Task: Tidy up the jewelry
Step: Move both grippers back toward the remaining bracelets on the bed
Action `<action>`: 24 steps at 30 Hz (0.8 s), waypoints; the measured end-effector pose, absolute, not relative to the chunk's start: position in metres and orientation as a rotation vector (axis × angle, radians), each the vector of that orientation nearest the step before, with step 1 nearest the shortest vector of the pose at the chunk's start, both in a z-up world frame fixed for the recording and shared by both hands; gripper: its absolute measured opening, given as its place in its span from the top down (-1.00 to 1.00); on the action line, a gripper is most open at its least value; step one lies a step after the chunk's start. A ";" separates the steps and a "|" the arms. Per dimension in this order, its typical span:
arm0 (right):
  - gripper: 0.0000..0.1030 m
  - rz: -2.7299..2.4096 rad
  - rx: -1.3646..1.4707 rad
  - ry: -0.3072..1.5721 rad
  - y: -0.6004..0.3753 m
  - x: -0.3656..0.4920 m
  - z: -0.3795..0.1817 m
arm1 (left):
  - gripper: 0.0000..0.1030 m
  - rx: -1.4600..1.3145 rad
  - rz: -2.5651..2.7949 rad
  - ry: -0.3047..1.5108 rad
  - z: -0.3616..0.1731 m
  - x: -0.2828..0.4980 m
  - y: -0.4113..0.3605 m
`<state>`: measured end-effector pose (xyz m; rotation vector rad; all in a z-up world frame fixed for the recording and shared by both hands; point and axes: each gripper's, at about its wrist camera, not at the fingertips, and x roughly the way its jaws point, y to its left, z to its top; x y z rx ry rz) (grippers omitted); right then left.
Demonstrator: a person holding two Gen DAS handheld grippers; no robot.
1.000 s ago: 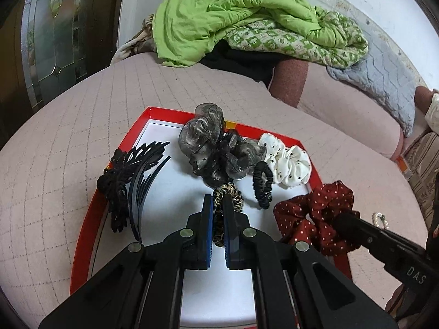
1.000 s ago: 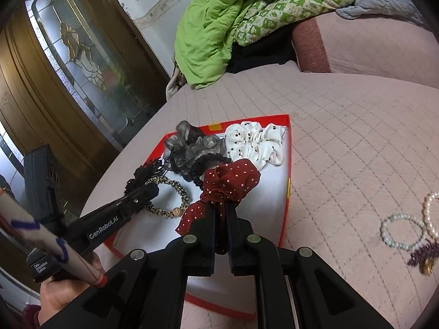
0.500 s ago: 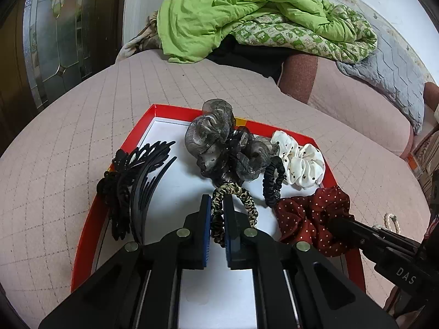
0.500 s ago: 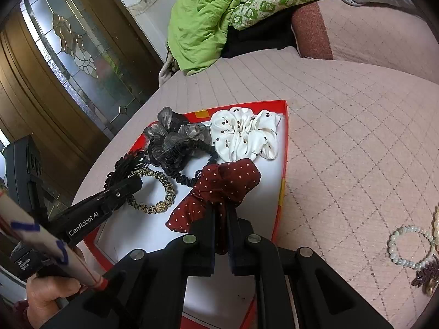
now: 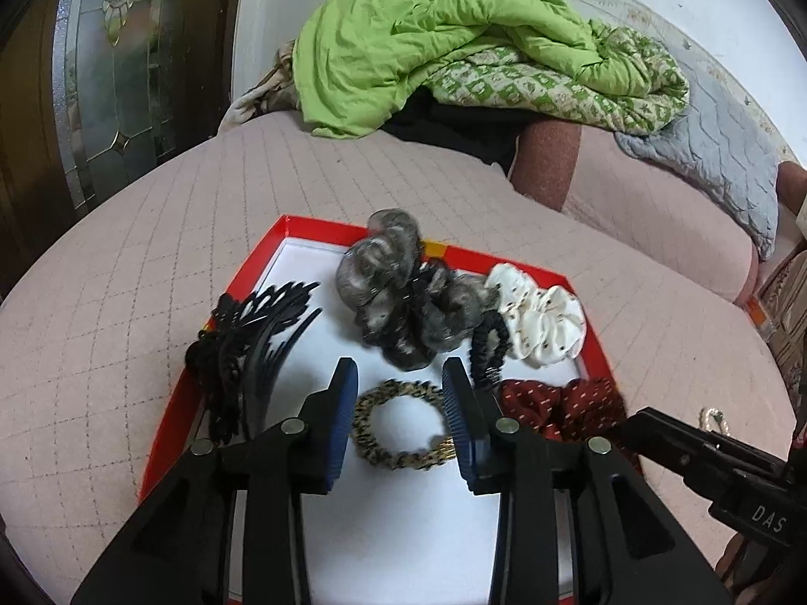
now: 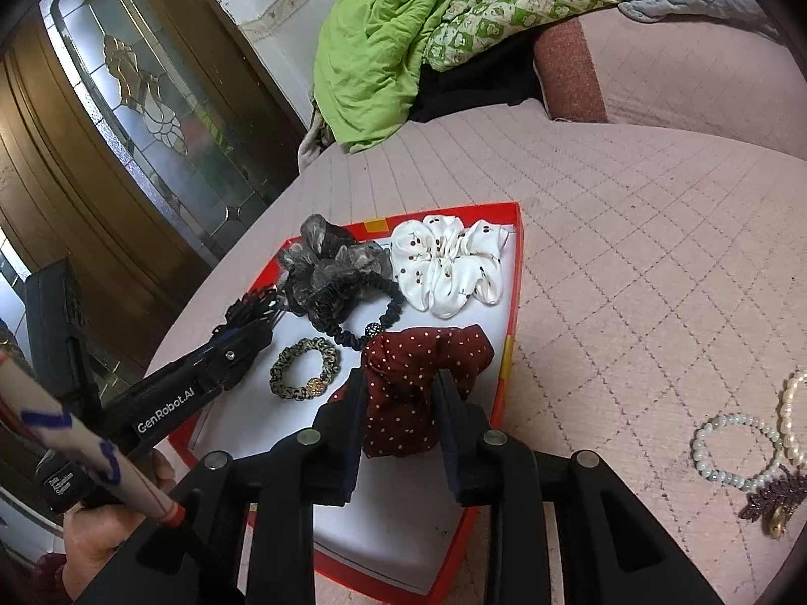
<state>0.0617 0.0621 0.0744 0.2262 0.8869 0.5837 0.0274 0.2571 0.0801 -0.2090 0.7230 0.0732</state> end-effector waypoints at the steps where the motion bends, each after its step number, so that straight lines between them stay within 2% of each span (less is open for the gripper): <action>1: 0.44 0.585 0.230 0.884 0.060 0.061 0.076 | 0.35 -0.197 0.069 0.710 0.083 0.027 0.253; 9: 0.44 0.569 0.263 0.847 0.035 0.060 0.095 | 0.32 -0.095 -0.028 0.660 0.095 0.018 0.207; 15: 0.44 0.467 0.386 0.802 -0.032 0.068 0.112 | 0.32 -0.014 -0.126 0.651 0.096 0.005 0.162; 19: 0.44 0.362 0.478 0.816 -0.080 0.073 0.110 | 0.31 -0.011 -0.221 0.692 0.092 0.002 0.130; 24: 0.44 0.264 0.436 0.864 -0.116 0.074 0.104 | 0.31 0.016 -0.327 0.742 0.086 0.001 0.084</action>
